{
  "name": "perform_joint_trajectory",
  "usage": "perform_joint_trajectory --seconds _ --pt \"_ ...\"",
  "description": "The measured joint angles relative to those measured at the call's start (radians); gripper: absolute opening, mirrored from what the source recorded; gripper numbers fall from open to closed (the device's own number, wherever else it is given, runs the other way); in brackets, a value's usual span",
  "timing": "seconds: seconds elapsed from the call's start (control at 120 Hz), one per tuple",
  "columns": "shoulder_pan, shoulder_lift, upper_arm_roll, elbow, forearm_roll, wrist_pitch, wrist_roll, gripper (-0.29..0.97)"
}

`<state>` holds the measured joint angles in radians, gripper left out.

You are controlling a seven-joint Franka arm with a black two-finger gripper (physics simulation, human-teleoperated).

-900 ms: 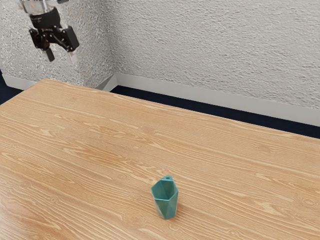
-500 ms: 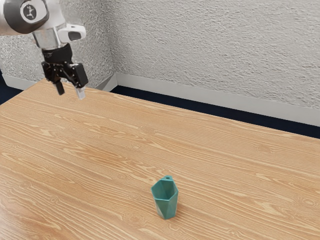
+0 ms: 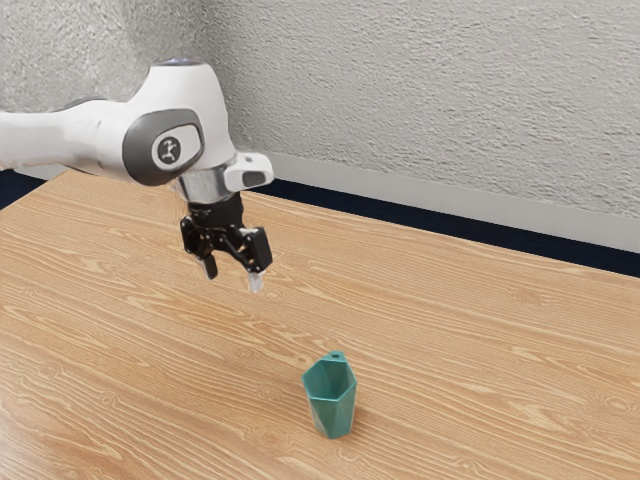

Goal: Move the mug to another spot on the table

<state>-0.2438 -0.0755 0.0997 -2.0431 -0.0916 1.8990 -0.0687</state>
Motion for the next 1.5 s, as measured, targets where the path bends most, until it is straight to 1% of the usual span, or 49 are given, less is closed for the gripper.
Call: perform_joint_trajectory --seconds 0.25,0.425,0.475,0.608,0.783,0.833,0.942,1.083,1.217,1.5 --pt "-0.152 0.051 0.000 -0.005 -0.019 0.091 -0.257 0.66" --pt "-0.243 0.133 0.000 0.037 -0.050 0.156 -0.428 0.66" --pt "-0.242 0.161 0.000 0.066 -0.055 0.168 -0.470 0.66" --pt "-0.186 0.227 0.000 0.126 -0.060 0.189 -0.566 0.66" --pt "-0.195 0.285 0.000 0.117 -0.072 0.210 -0.664 0.66" --pt "-0.196 0.290 0.001 0.116 -0.069 0.216 -0.674 0.66" --pt "-0.201 0.296 0.000 0.109 -0.028 0.226 -0.674 0.65" --pt "-0.201 0.299 -0.009 0.085 0.006 0.238 -0.652 0.64" --pt "-0.202 0.312 -0.027 0.071 0.017 0.258 -0.635 0.64" --pt "-0.192 0.358 -0.057 0.099 0.025 0.296 -0.595 0.63"
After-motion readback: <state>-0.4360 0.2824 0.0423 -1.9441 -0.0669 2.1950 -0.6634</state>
